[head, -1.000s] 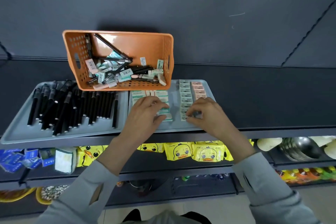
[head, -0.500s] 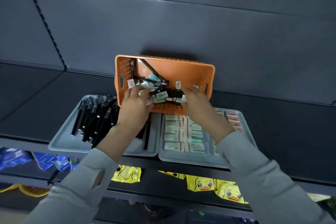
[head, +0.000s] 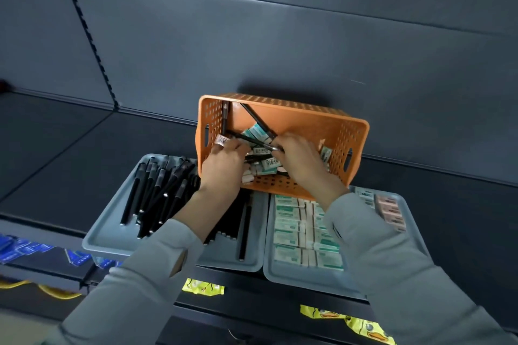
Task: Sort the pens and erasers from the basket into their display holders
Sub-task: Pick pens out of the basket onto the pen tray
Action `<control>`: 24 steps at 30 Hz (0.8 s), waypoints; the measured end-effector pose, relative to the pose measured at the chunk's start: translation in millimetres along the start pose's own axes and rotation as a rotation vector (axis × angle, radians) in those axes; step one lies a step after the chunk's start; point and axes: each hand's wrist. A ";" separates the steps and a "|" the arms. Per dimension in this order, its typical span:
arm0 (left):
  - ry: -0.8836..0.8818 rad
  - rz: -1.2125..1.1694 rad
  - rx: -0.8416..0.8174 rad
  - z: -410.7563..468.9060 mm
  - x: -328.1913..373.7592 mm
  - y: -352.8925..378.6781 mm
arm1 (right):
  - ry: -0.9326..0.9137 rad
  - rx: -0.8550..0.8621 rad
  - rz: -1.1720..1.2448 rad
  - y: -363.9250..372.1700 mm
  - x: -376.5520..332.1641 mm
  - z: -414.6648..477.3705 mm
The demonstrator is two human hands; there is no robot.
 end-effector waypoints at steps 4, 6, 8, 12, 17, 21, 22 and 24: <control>0.046 0.089 0.159 -2.8 -0.3 -4.8 | 0.116 0.133 -0.013 -8.8 1.3 15.0; 0.054 0.127 0.228 -1.6 -2.4 -4.7 | 0.130 0.139 -0.024 -9.1 -3.4 22.2; 0.033 0.152 0.235 0.0 -4.7 -7.1 | 0.115 0.091 -0.038 -6.5 -9.4 29.6; -0.004 0.238 0.111 -2.4 -0.2 -13.7 | 0.165 -0.030 -0.038 -1.7 -16.6 43.6; -0.101 0.150 -0.090 6.5 12.2 -15.8 | 0.088 -0.081 -0.192 4.5 -9.3 39.1; -0.150 -0.055 -0.146 19.6 20.7 -14.9 | 0.118 0.000 -0.200 -7.3 8.3 11.5; -0.149 -0.089 -0.134 23.1 20.8 -13.0 | 0.134 0.024 -0.202 -11.2 11.4 3.3; -0.132 -0.120 -0.127 30.0 19.9 -8.1 | 0.158 0.051 -0.229 -16.4 15.9 -11.4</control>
Point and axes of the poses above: each hand's wrist, its own z-axis towards the middle knuckle, its own y-axis out of the palm, x = y × z, and after that the axes turned 1 degree about -x, right-handed
